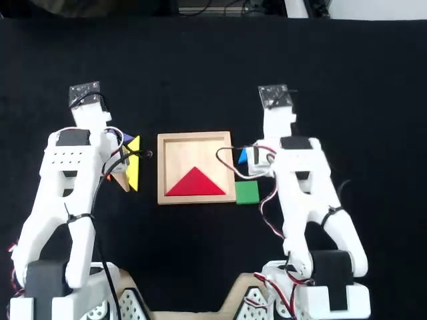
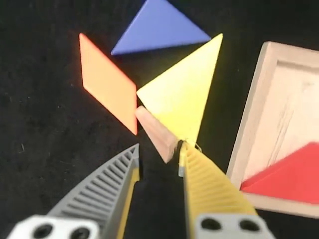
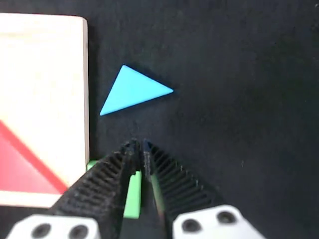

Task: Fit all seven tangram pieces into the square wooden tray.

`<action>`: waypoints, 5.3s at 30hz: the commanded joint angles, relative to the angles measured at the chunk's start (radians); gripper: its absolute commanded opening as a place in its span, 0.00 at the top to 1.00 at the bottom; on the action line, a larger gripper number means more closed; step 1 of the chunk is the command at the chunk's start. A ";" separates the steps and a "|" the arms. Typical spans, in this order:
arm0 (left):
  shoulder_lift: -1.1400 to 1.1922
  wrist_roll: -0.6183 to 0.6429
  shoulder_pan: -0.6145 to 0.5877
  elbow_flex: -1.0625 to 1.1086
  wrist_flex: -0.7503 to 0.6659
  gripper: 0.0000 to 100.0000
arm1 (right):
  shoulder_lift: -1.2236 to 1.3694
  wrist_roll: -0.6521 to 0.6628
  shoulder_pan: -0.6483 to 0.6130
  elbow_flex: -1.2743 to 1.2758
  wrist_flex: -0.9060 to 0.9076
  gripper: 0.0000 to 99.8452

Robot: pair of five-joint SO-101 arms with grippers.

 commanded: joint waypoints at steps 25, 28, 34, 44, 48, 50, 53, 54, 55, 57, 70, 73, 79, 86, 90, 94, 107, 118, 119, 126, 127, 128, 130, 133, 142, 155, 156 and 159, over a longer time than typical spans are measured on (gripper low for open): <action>0.339 -0.110 0.024 -0.031 -0.242 0.87 | -0.036 -0.012 0.012 0.117 -0.236 0.99; 0.319 -0.117 0.015 -0.024 -0.224 0.86 | -0.036 -0.012 0.012 0.122 -0.259 0.99; 0.230 -0.206 -0.042 0.038 -0.227 0.86 | -0.036 -0.012 0.015 0.122 -0.262 0.99; 0.203 -0.269 -0.042 0.064 -0.253 0.86 | -0.036 -0.012 0.012 0.120 -0.261 0.99; 0.204 -0.256 0.033 0.082 -0.299 0.86 | -0.036 -0.012 0.015 0.122 -0.258 0.99; 0.209 -0.229 0.059 0.073 -0.298 0.86 | -0.036 -0.012 0.015 0.122 -0.256 0.99; 0.261 -0.224 0.065 0.019 -0.290 0.86 | -0.036 -0.012 0.015 0.122 -0.256 0.99; 0.293 -0.224 0.062 -0.001 -0.290 0.86 | -0.036 -0.012 0.015 0.122 -0.256 0.99; 0.328 -0.222 0.062 -0.025 -0.287 0.86 | -0.036 -0.012 0.015 0.122 -0.256 0.99; 0.384 -0.218 0.068 -0.091 -0.233 0.86 | -0.036 -0.006 0.015 0.122 -0.256 0.99; 0.094 -0.270 -0.059 -0.093 -0.048 0.86 | -0.036 0.020 0.012 0.124 -0.262 0.99; 0.095 -0.299 -0.137 -0.039 -0.094 0.86 | -0.036 0.020 0.012 0.124 -0.262 0.99; 0.167 -0.359 -0.185 -0.005 -0.133 0.86 | -0.036 0.021 0.011 0.131 -0.264 0.99; 0.265 -0.436 -0.219 -0.028 -0.186 0.86 | -0.036 0.021 0.011 0.131 -0.264 0.99; 0.295 -0.431 -0.214 -0.051 -0.209 0.86 | -0.036 0.021 0.011 0.131 -0.264 0.99; 0.304 -0.433 -0.225 -0.108 -0.212 0.86 | -0.036 0.021 0.011 0.131 -0.264 0.99; 0.301 -0.430 -0.182 -0.165 -0.132 0.87 | -0.036 0.021 0.011 0.133 -0.265 0.99; 0.344 -0.523 -0.257 -0.133 -0.236 0.87 | -0.035 0.021 0.011 0.133 -0.265 0.99; 0.344 -0.534 -0.265 -0.133 -0.236 0.87 | -0.035 0.021 0.011 0.133 -0.265 0.99; 0.344 -0.554 -0.302 -0.140 -0.230 0.87 | -0.035 0.021 0.011 0.133 -0.265 0.99; 0.342 -0.549 -0.298 -0.148 -0.227 0.87 | -0.035 0.021 0.011 0.133 -0.265 0.99; 0.342 -0.548 -0.295 -0.156 -0.226 0.87 | -0.035 0.021 0.011 0.133 -0.265 0.99; 0.341 -0.537 -0.275 -0.173 -0.226 0.87 | -0.035 0.021 0.011 0.133 -0.265 0.99; 0.342 -0.491 -0.248 -0.174 -0.226 0.86 | -0.035 0.021 0.011 0.133 -0.265 0.99; 0.341 -0.328 -0.018 -0.289 -0.035 0.86 | 0.016 0.021 0.011 0.122 -0.287 0.99; 0.351 -0.456 -0.110 -0.269 -0.026 0.79 | 0.027 0.021 0.011 0.105 -0.282 0.99; 0.353 -0.456 -0.111 -0.268 -0.026 0.78 | 0.027 0.021 0.011 0.105 -0.282 0.99; 0.353 -0.448 -0.119 -0.226 -0.032 0.69 | 0.027 0.021 0.011 0.105 -0.282 0.99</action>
